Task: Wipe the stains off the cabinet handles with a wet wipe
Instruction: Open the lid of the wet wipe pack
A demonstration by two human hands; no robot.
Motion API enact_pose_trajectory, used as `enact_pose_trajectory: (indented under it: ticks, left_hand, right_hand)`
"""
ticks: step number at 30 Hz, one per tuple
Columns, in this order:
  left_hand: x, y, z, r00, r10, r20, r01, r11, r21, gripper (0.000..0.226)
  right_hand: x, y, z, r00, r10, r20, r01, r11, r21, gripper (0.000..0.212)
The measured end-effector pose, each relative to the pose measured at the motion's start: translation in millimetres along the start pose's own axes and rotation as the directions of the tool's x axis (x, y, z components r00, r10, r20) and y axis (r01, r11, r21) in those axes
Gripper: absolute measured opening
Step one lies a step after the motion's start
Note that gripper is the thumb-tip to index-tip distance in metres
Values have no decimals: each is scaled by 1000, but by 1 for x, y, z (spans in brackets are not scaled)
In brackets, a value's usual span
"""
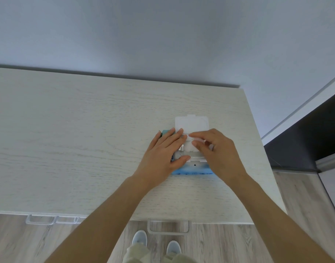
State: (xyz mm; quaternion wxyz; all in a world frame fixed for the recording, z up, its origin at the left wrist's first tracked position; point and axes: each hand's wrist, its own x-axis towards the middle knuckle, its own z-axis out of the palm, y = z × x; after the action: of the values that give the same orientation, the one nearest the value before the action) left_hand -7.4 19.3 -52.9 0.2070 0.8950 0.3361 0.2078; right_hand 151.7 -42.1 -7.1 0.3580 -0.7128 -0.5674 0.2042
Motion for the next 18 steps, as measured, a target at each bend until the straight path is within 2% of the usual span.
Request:
enact_pose_trajectory:
  ticks: [2, 4, 7, 11, 18]
  left_hand:
    - [0, 0, 0, 1000, 1, -9, -2, 1000, -8, 59]
    - [0, 1, 0, 1000, 0, -13, 0, 1000, -7, 59]
    - [0, 0, -1, 1000, -1, 2, 1, 1000, 14, 60]
    - [0, 0, 0, 1000, -4, -6, 4, 1000, 18, 61]
    - [0, 1, 1, 999, 4, -39, -4, 1000, 6, 59]
  right_hand:
    - [1, 0, 1, 994, -24, 106, 31, 997, -66, 20]
    - [2, 0, 3, 987, -59, 147, 79, 988, -131, 14]
    - [5, -3, 2, 988, -88, 123, 110, 977, -181, 12]
    - [7, -1, -3, 997, -70, 35, 75, 981, -179, 10]
    - [5, 2, 8, 993, -75, 91, 91, 978, -187, 7]
